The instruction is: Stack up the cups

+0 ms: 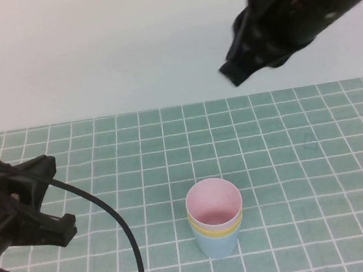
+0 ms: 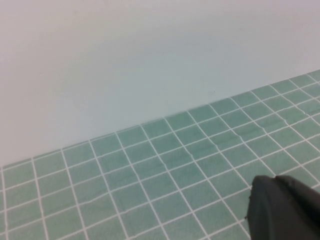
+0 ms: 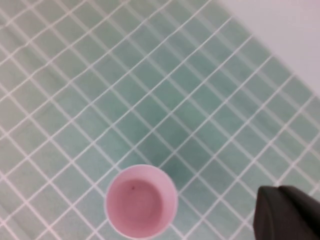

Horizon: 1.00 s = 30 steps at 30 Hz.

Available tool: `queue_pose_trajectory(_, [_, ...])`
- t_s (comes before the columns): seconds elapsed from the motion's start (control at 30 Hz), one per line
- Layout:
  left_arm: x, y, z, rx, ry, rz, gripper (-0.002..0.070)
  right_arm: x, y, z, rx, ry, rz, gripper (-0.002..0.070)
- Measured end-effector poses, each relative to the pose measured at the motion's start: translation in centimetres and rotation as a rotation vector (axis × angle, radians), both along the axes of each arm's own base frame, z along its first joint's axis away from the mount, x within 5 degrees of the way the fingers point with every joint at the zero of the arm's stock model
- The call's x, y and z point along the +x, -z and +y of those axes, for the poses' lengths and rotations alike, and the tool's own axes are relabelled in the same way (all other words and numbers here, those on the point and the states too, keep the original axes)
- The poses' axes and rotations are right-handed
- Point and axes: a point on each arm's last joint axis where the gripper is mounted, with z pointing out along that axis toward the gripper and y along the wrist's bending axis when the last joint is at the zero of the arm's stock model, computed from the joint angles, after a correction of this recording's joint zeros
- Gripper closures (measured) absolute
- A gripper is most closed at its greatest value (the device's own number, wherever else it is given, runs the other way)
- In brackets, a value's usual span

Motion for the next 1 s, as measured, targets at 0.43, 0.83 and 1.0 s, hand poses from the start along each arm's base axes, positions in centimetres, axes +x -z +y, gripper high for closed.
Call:
queue_pose_trajectory(0.43, [0.0,0.0,0.0,0.000,0.000,0.001,0.0676,-4.5,8.3,-4.9,0.074,0.110,-0.126,0.0673])
queue_pose_trajectory(0.83, [-2.4,-2.1,1.3,-0.047,0.000,-0.121,0.0676,-10.3,11.6,-9.5,0.205,0.104,-0.223,0.0675])
queue_pose_trajectory(1.0, [-6.3,-4.5,3.5,-0.135,-0.022,-0.298,0.0676,-10.5,11.3,-9.7,0.211,0.102,-0.237,0.0675])
